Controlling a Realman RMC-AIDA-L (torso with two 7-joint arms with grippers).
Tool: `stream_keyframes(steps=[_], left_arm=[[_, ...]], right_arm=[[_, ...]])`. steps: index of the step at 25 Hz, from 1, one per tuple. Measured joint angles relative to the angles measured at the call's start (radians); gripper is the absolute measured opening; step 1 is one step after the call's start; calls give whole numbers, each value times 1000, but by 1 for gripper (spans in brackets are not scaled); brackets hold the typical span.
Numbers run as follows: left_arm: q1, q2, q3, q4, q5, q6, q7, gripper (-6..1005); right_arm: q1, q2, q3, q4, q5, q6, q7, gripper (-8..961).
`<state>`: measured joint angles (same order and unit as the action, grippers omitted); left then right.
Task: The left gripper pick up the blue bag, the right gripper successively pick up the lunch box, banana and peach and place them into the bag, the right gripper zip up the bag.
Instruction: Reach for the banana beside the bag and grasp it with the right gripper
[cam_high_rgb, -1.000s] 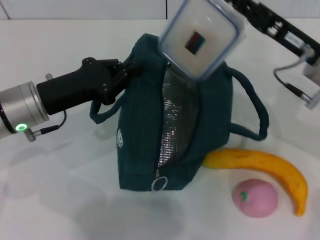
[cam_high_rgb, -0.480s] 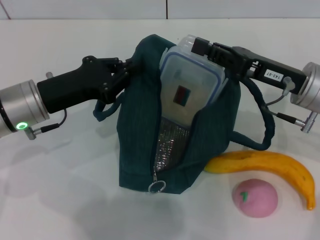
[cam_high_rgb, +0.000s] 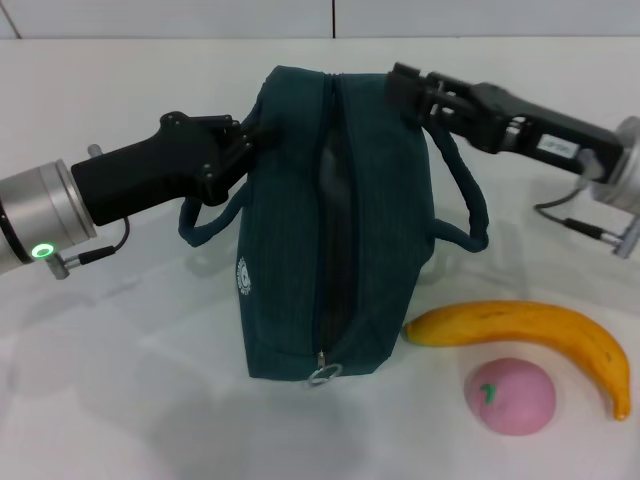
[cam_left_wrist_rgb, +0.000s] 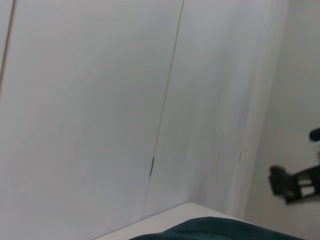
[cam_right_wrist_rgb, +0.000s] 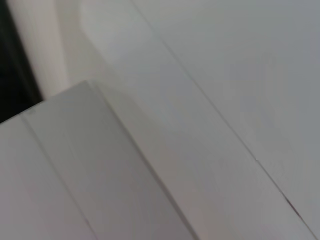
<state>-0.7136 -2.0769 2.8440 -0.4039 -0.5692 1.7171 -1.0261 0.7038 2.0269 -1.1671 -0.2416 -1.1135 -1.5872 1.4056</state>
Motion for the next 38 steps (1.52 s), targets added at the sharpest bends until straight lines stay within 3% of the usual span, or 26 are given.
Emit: stream_keyframes(steps=[2, 8, 13, 22, 30, 38], left_arm=[[2, 0, 0, 0, 0, 0, 0, 50], [22, 0, 0, -1, -4, -1, 12, 50], [45, 5, 0, -1, -7, -2, 17, 50], [33, -2, 0, 6, -2, -33, 17, 50], [36, -4, 0, 7, -7, -37, 17, 50], [32, -6, 0, 31, -8, -41, 17, 50]], right_arm=[[-38, -4, -1, -65, -1, -19, -11, 317], [-307, -11, -1, -423, -48, 66, -10, 603], [-425, -19, 9, -600, -241, 135, 79, 677], [-432, -32, 63, -661, -603, 125, 117, 692], [-394, -52, 63, -665, -726, 109, 110, 693], [-375, -40, 57, -676, -829, 112, 103, 700]])
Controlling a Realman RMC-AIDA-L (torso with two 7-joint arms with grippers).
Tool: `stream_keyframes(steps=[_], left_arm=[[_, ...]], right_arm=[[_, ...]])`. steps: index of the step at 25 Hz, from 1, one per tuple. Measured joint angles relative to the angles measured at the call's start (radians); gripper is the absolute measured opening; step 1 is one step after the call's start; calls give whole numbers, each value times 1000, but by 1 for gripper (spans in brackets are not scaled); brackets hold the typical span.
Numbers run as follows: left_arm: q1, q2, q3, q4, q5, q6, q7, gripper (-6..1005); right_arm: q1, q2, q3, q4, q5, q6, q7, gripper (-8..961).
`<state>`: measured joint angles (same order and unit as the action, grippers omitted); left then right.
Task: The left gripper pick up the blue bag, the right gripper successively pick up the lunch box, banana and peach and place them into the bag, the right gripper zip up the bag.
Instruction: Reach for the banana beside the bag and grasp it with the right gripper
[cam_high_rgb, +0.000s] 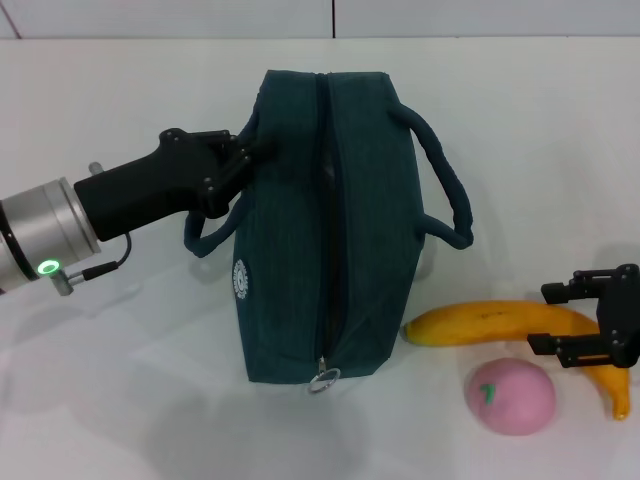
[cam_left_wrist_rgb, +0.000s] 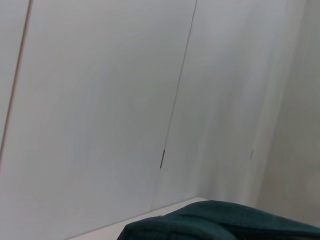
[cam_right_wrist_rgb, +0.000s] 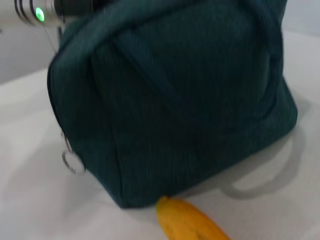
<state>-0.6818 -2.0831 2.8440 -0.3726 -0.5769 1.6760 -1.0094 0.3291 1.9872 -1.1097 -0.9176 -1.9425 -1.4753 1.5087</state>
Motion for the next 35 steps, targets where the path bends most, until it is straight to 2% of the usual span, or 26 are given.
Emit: stream_keyframes(steps=[11, 30, 35], left_arm=[[-8, 0, 0, 16, -2, -4, 0, 50], [-10, 4, 0, 10, -1, -9, 13, 49], [-12, 8, 0, 10, -1, -9, 12, 49]], right_arm=[[28, 4, -7, 10, -46, 14, 7, 693], [83, 10, -3, 50, -79, 14, 51, 565], [80, 14, 24, 47, -73, 24, 49, 482]])
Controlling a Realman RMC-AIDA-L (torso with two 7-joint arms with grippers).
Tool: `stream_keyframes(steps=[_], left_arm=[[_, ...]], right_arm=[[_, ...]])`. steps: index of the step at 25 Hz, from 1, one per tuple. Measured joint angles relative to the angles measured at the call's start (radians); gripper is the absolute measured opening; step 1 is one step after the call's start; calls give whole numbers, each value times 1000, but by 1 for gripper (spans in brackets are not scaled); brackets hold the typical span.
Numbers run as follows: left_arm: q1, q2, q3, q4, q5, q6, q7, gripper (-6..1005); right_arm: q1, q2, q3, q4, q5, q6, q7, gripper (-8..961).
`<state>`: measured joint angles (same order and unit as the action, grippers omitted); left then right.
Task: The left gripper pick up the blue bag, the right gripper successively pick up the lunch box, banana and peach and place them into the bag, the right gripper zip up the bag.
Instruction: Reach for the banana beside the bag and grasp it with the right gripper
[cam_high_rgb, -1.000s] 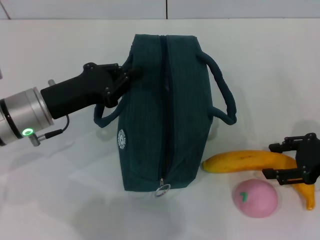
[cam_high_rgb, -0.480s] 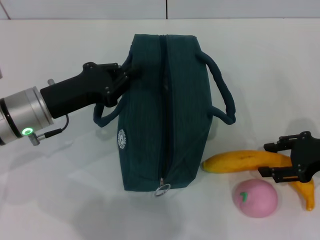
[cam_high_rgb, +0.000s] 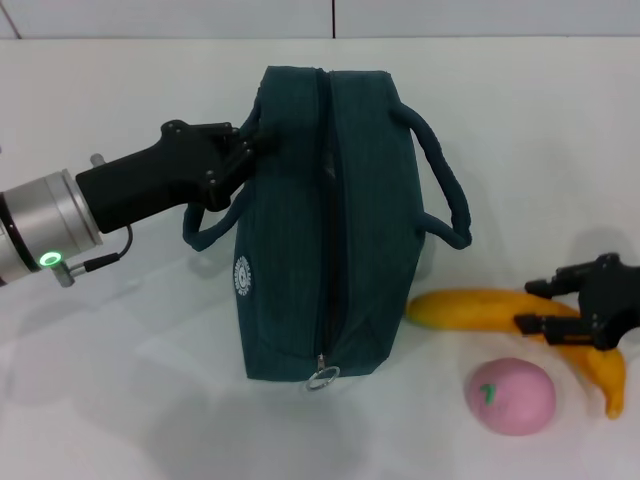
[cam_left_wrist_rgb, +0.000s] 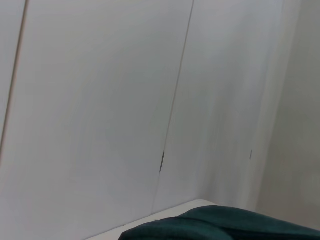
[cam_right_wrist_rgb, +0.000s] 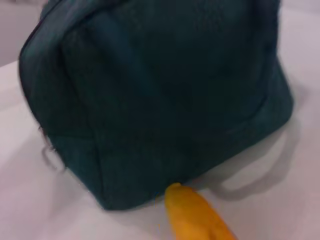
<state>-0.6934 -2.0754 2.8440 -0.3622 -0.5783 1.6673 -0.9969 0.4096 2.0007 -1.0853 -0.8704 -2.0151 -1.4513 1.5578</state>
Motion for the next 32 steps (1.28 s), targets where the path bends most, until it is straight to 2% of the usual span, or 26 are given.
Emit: stream_keyframes(steps=[9, 13, 17, 22, 25, 31, 32], left_arm=[[5, 0, 0, -1, 0, 2, 0, 49], [5, 0, 0, -1, 0, 3, 0, 49], [2, -3, 0, 2, -1, 3, 7, 49], [0, -5, 0, 5, 1, 2, 11, 49], [-1, -6, 0, 5, 3, 2, 11, 49], [-2, -8, 0, 5, 5, 2, 12, 49], [-2, -8, 0, 5, 5, 2, 12, 49]], right_arm=[[-34, 8, 202, 37, 136, -39, -110, 342], [-41, 4, 208, 65, 155, -59, -123, 283], [-27, 5, 193, 79, 99, -63, -84, 224], [-12, 9, 176, 83, 47, -60, -64, 242], [-8, 10, 110, 82, 26, -44, -64, 468], [-7, 12, 18, 82, 21, 60, -64, 668], [-5, 12, 15, 82, 21, 65, -64, 668]])
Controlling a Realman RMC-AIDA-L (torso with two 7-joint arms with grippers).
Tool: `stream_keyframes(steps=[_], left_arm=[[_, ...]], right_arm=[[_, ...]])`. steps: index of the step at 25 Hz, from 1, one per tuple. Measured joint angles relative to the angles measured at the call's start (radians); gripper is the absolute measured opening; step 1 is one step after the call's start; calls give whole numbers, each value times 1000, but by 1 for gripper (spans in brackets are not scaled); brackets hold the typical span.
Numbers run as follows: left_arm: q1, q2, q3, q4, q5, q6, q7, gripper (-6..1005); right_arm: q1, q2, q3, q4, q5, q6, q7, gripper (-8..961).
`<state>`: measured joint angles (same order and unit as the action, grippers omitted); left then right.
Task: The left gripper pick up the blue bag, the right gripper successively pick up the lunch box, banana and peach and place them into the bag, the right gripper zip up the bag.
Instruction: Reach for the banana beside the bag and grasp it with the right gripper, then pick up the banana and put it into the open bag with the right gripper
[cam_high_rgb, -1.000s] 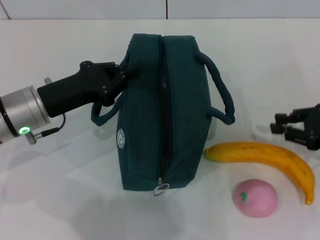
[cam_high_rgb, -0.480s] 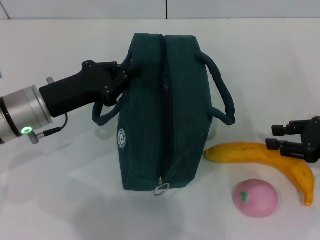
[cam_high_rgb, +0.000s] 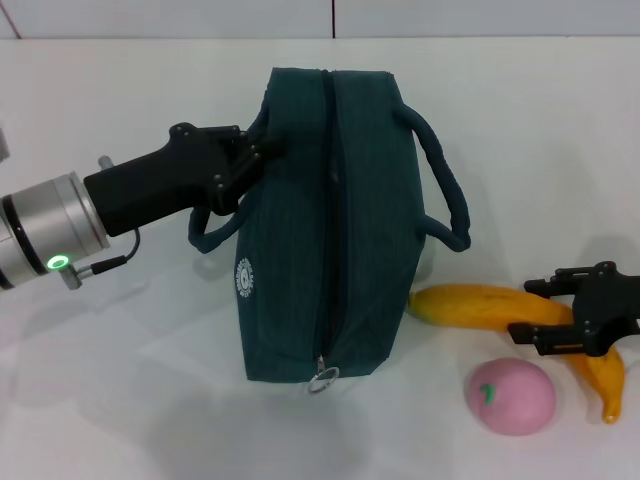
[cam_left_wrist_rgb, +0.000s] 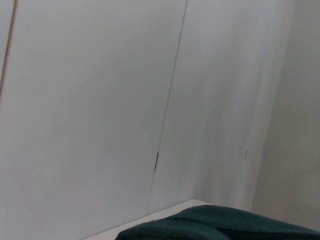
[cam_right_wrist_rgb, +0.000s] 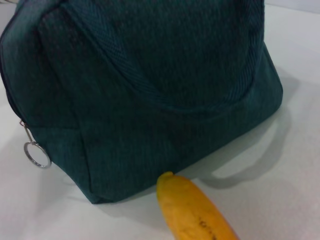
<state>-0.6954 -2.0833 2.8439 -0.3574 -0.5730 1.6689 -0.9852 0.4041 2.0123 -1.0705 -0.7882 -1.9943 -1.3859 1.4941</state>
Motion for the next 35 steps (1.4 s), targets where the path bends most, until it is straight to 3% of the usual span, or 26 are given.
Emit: stream_keyframes(steps=[20, 22, 25, 31, 35], left_arm=[[-9, 2, 0, 0, -6, -21, 2, 49], [-10, 2, 0, 0, -7, -23, 2, 49], [-10, 2, 0, 0, -7, -24, 2, 49], [-8, 2, 0, 0, -13, -20, 2, 49], [-2, 2, 0, 0, -30, -10, 2, 49]], right_arm=[[34, -3, -45, -2, -30, 12, 0, 661], [33, -3, -42, 0, -30, 10, 0, 563], [24, -3, -31, -5, -24, 6, -4, 524], [-4, -2, 127, -1, 57, -22, -62, 462], [-38, -1, 235, 39, 202, -41, -144, 439]])
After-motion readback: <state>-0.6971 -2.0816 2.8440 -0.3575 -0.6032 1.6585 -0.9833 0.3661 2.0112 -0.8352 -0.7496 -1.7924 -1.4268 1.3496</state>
